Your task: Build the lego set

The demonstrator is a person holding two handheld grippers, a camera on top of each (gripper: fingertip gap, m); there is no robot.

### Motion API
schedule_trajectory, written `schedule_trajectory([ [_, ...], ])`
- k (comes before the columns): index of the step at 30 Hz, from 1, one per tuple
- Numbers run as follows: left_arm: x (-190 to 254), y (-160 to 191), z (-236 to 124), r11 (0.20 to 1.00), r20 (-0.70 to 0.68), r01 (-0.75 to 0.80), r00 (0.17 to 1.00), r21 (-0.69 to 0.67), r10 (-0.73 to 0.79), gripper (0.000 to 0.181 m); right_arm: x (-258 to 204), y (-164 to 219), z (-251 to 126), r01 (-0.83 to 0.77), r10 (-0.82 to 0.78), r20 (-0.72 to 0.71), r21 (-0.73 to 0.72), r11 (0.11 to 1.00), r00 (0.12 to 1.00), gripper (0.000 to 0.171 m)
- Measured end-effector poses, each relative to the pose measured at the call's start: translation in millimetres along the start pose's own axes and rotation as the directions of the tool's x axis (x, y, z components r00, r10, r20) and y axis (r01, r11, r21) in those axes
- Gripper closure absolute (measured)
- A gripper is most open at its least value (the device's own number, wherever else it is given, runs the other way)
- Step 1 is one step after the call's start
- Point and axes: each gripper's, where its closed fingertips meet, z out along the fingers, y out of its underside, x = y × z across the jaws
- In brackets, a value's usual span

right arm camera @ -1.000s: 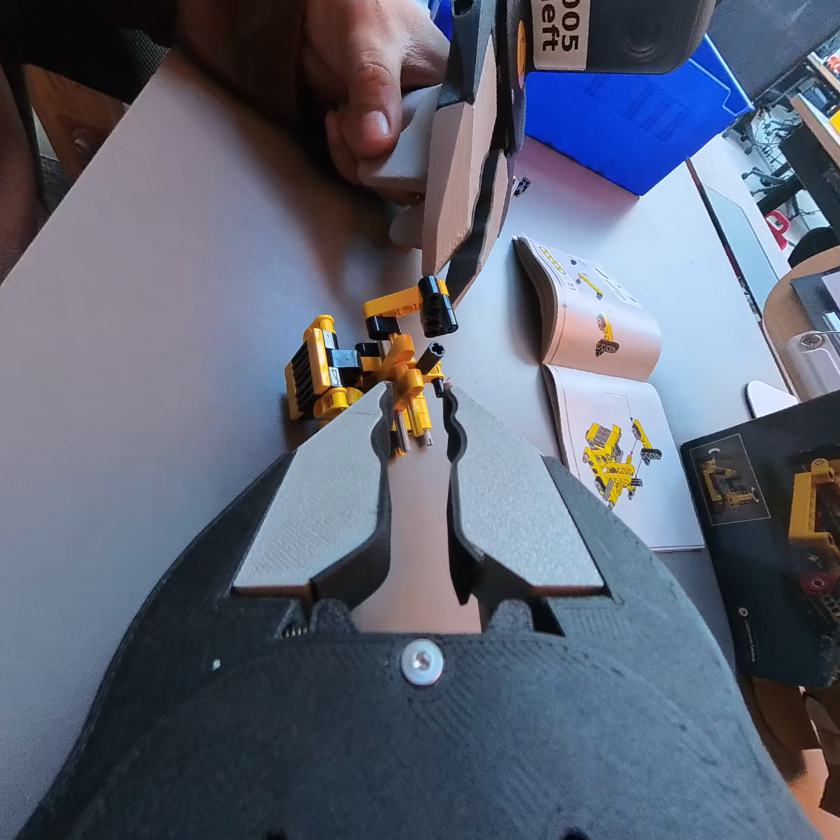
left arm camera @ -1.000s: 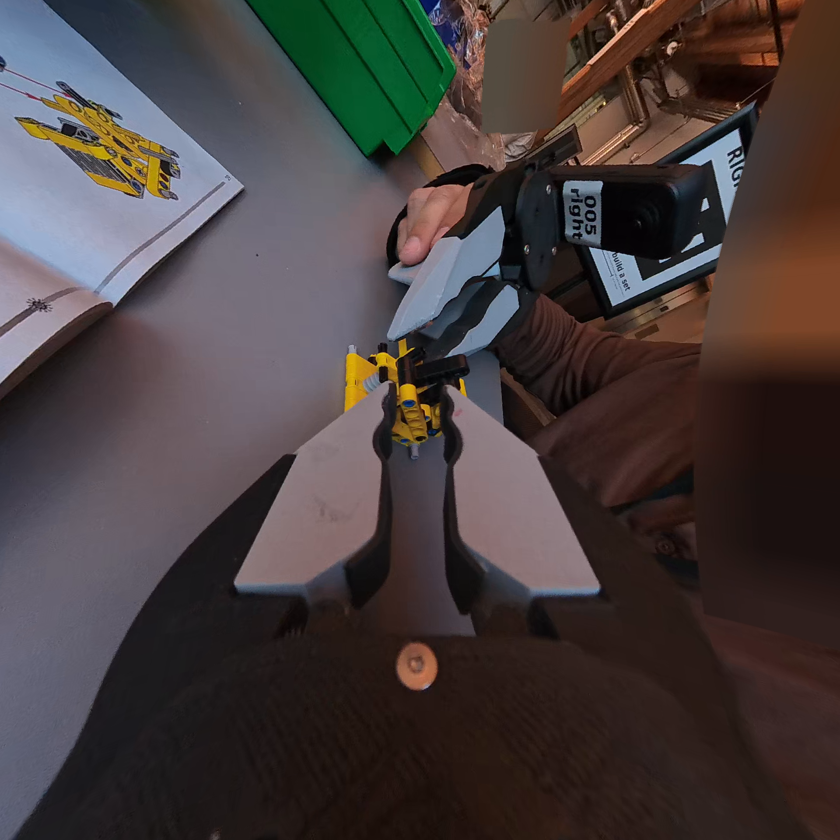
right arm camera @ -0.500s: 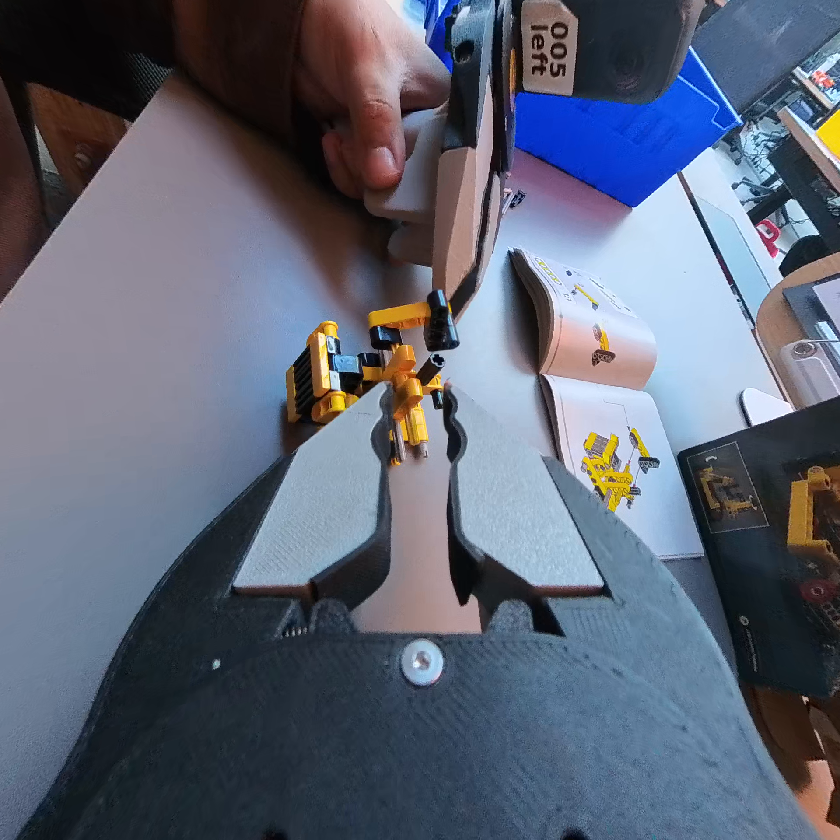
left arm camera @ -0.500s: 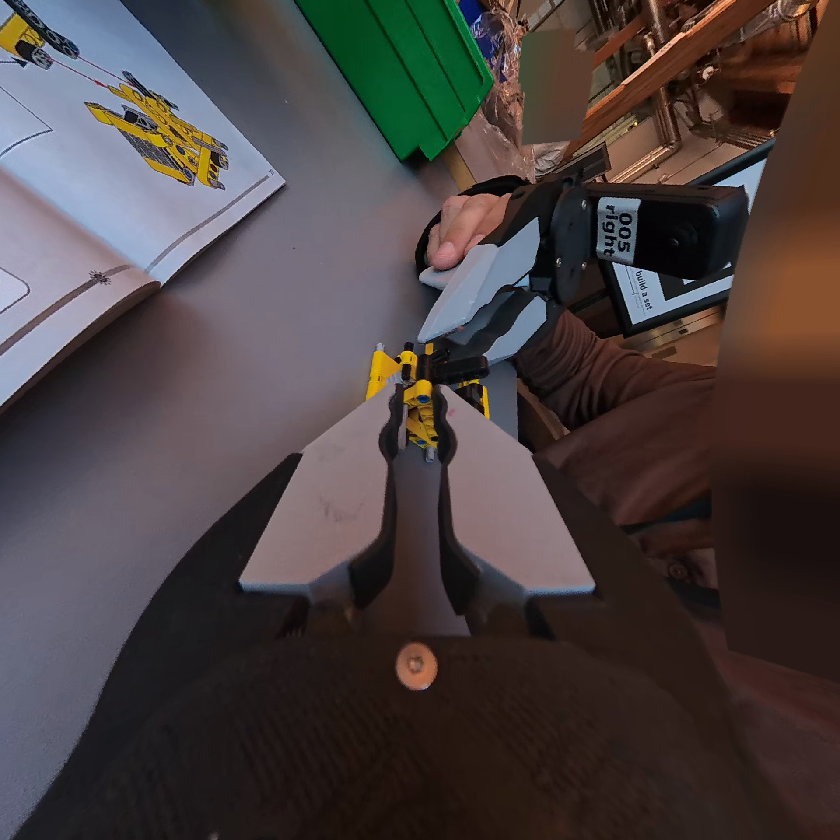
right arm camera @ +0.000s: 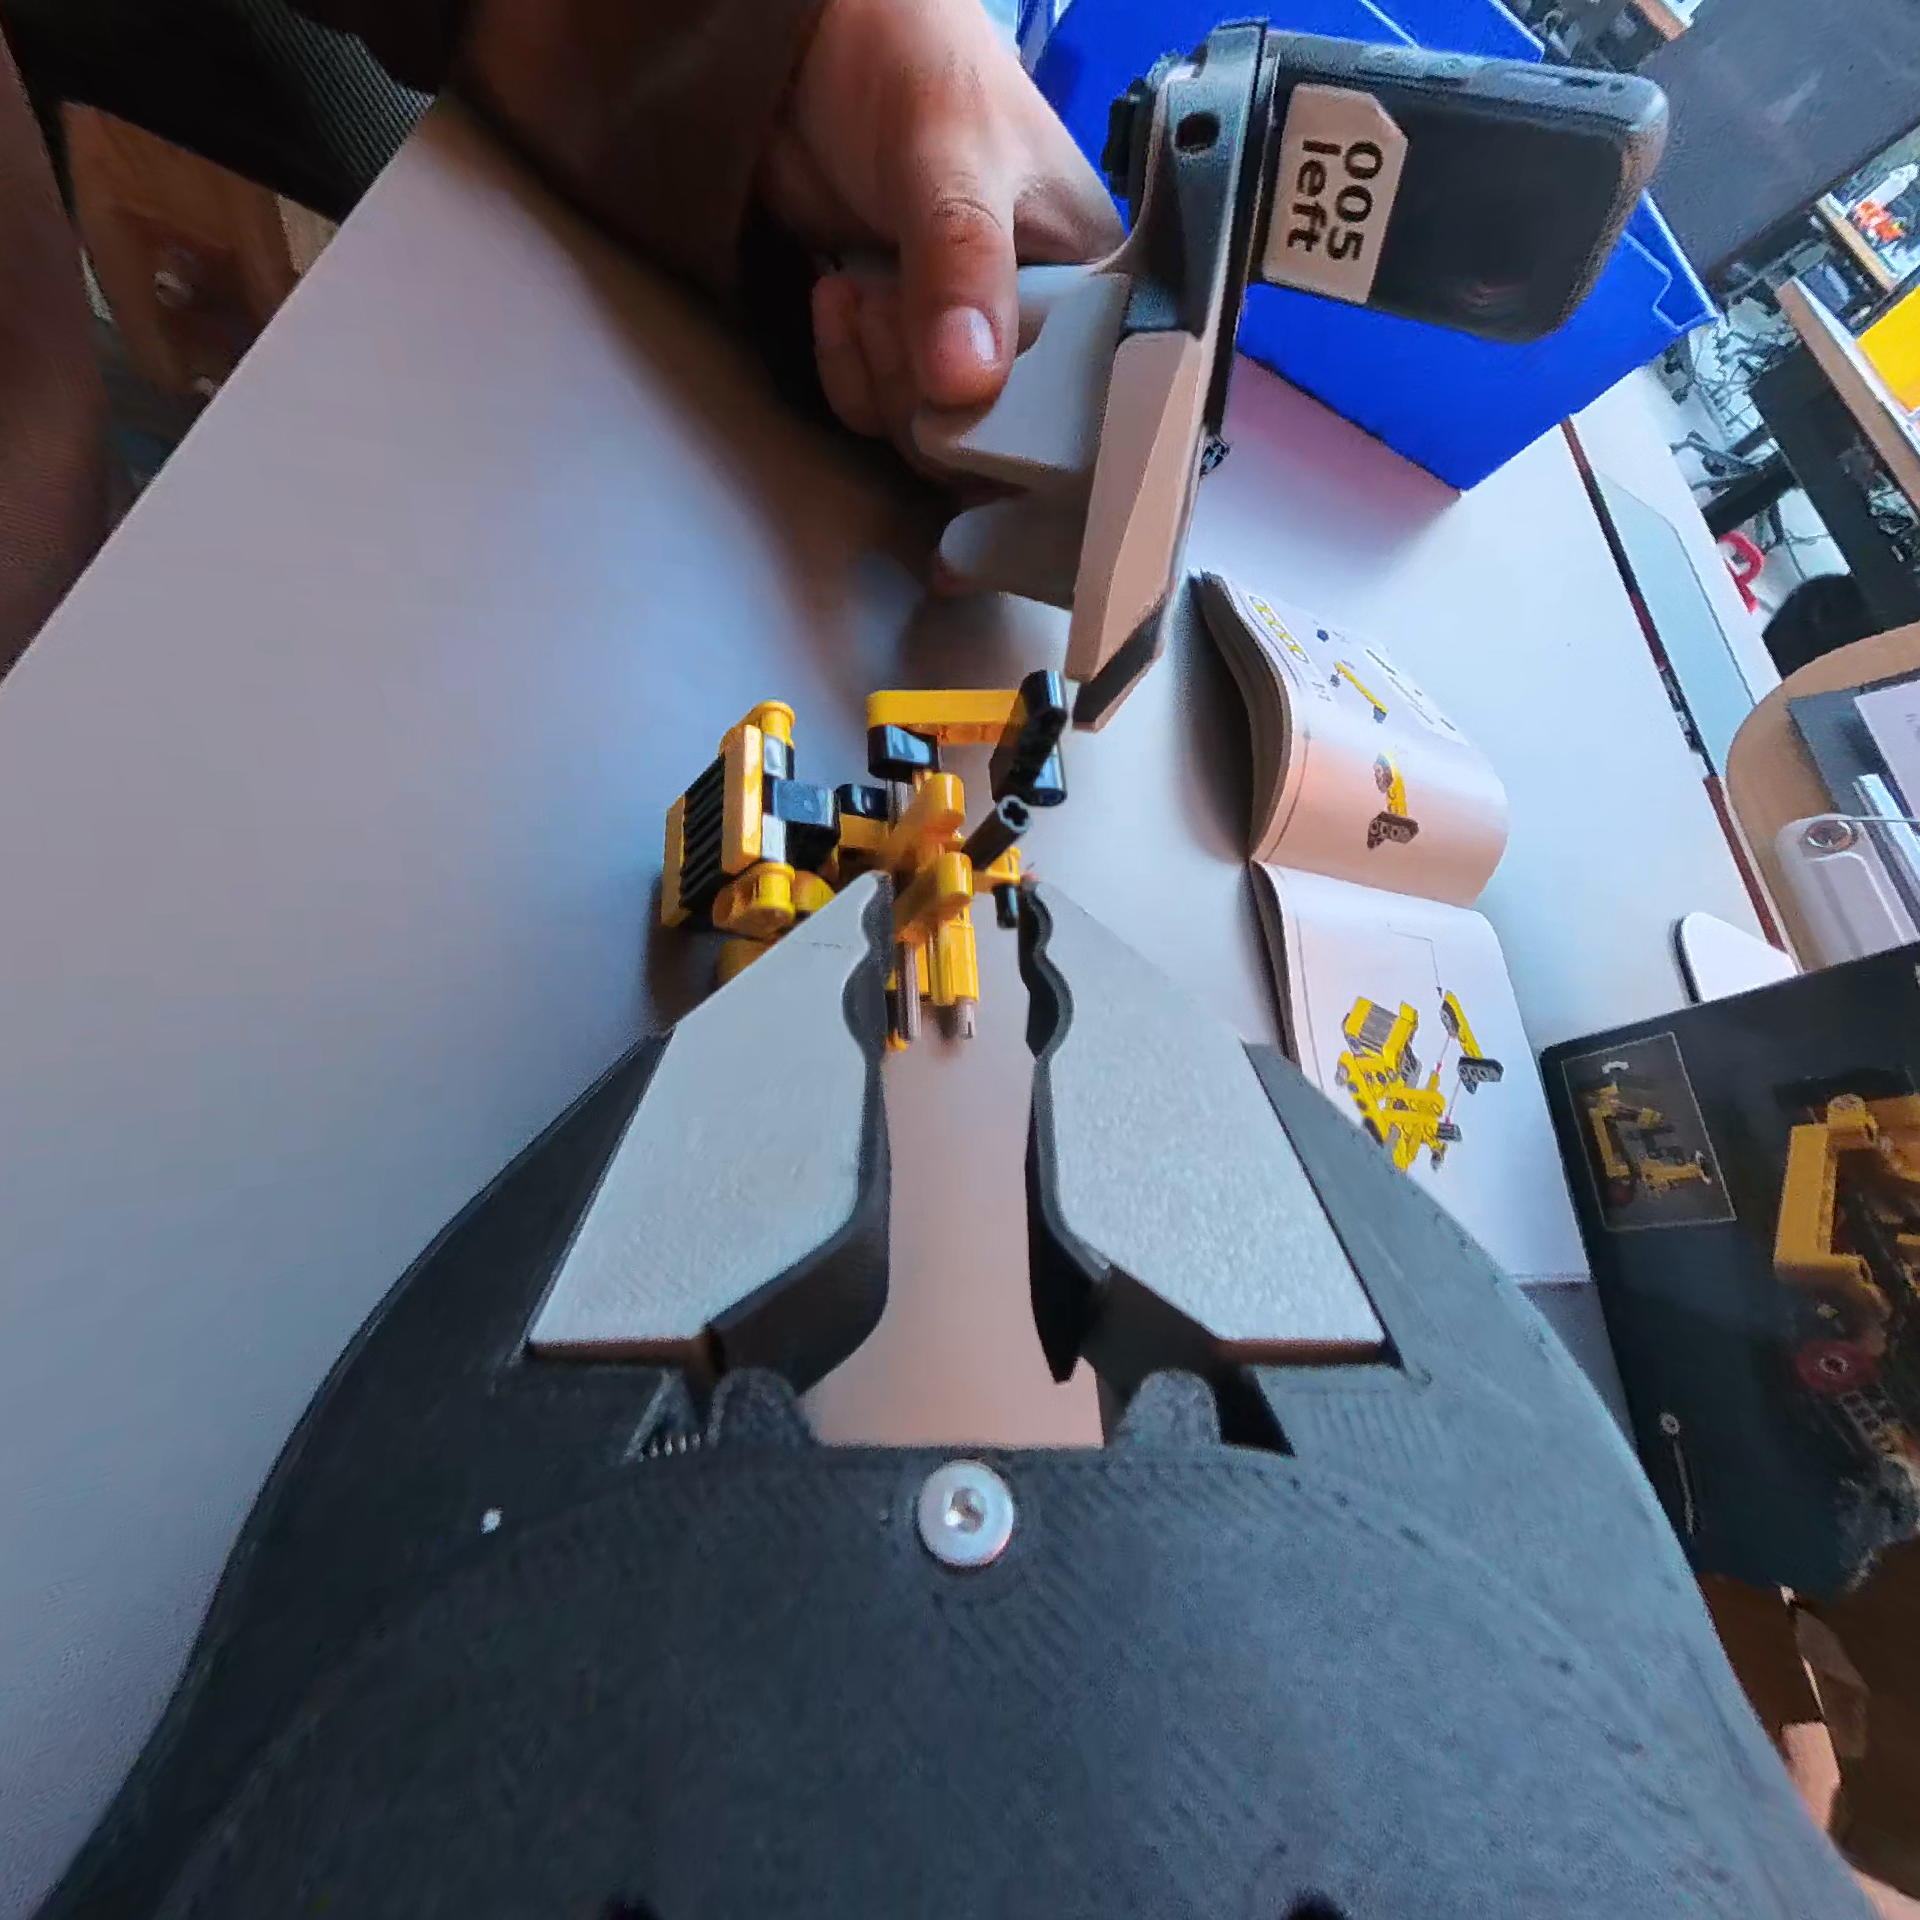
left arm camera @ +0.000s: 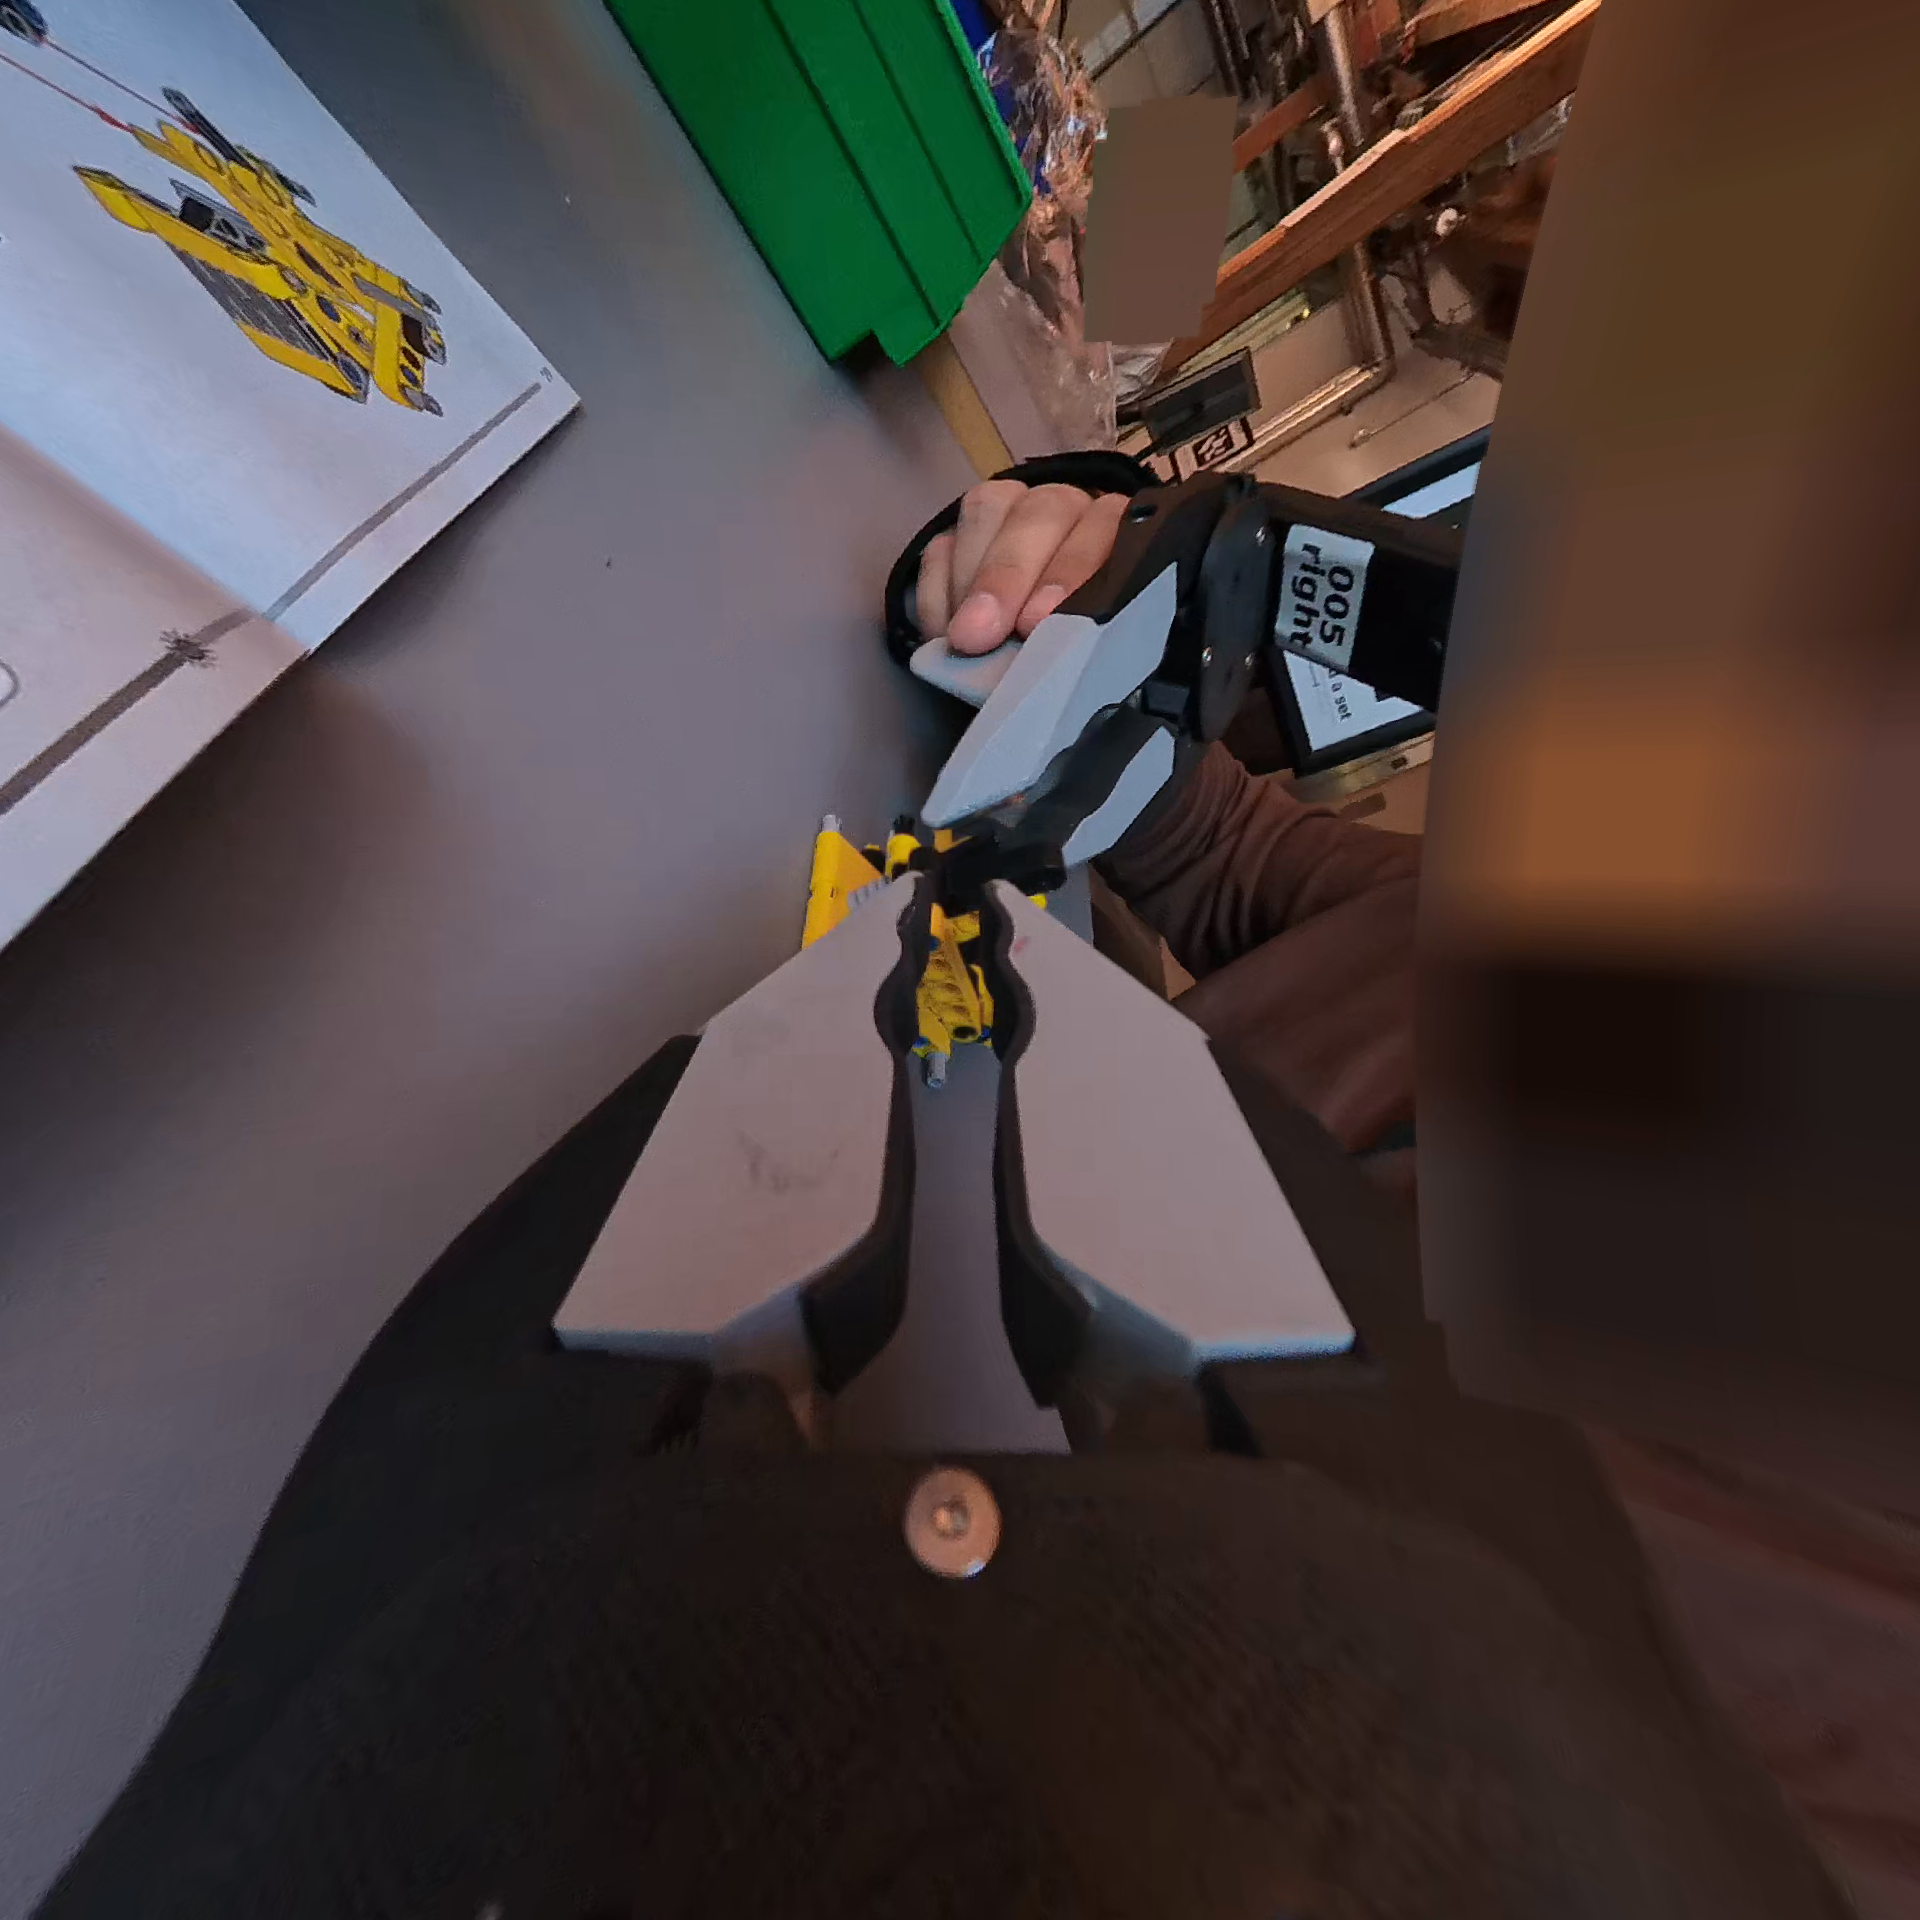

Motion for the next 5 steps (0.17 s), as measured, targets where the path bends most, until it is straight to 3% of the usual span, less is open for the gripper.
schedule_trajectory([
  [1,-0.3,-1.5,-1.1,1.000,-0.003,0.007,1.000,0.011,-0.007,0.175,0.5,1.3,-2.1,-0.003,0.003,-0.003,-0.002,1.000,1.000,0.151],
  [5,-0.7,0.1,-0.5,1.000,0.019,-0.019,1.000,0.005,0.019,0.169,5.2,-1.9,-9.2,-0.055,0.056,-0.010,0.026,0.998,0.998,0.150],
])
